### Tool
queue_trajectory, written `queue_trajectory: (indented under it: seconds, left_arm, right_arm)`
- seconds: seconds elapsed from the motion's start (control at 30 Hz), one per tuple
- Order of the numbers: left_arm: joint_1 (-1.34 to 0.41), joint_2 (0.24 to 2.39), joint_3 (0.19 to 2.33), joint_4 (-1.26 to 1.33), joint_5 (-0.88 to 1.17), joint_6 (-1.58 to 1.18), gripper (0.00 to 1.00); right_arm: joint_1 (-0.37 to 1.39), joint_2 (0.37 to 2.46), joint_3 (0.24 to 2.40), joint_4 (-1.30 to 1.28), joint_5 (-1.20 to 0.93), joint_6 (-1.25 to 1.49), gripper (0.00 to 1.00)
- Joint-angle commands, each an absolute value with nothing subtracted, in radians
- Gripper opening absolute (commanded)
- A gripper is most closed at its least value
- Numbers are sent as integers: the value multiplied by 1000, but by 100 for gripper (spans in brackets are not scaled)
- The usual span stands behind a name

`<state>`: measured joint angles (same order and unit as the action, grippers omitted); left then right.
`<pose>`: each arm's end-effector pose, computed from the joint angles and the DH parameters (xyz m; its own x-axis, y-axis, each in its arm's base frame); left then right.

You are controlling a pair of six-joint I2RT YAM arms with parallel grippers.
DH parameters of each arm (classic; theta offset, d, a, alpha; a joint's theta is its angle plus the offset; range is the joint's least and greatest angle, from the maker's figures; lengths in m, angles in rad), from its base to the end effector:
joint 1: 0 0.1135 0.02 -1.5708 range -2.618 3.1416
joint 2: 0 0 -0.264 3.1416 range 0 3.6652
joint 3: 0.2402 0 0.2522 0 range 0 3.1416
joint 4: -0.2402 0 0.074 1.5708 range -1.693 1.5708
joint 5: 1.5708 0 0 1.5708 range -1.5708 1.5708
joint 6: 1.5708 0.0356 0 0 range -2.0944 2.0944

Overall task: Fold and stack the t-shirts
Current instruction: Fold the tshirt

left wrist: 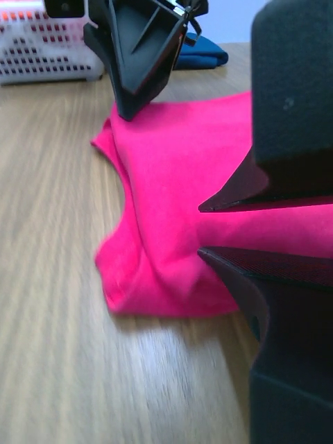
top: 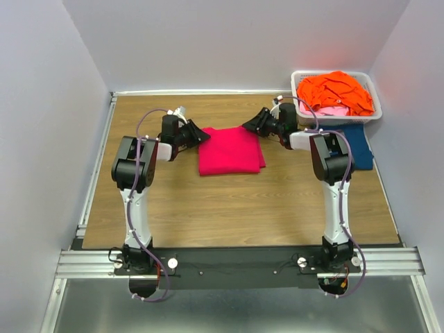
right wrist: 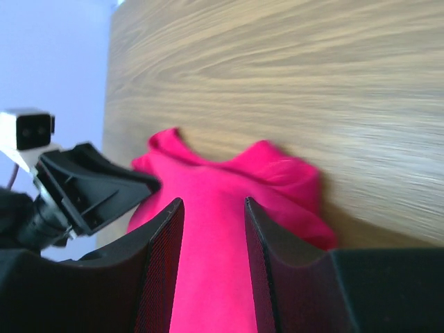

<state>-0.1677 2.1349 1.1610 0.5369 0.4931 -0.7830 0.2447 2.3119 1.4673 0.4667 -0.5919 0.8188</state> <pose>0.4349 -0.0907 0.1231 -0.6978 -0.5121 -0.5009 0.1096 0.6147 -0.7811 0.4822 0.1409 0.1267 -0.7588 0.4352 -0.4846 -0.2196 0.5295 0.8194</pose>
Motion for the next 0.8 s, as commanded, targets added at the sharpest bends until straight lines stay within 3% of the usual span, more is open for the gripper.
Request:
queue_trajectory:
  seconds: [0.0,0.17,0.33,0.37,0.57,0.77]
  left_arm:
    - [-134,2177,1197,581,557,-831,35]
    - [-130,2088,1158,568,552,-825,38]
    - [-159,1857,1040,549,499,-793,48]
    - [-204,1757,964,532,520,-779,48]
    - [-299,1681,789,503,545,-765,41]
    - [-301,1719,645,534,494,-810,39]
  right_arm:
    - [215,2330,1436,477,-430,802,47]
    - [210,2232,1382,449,-477,744,47]
    - [215,2037,1205,542,-621,817,48]
    - [221,1975,1072,680,-720,919,48]
    - [262,1936,925,819,-833,986,48]
    - [256,2061,801,888,-868,989,48]
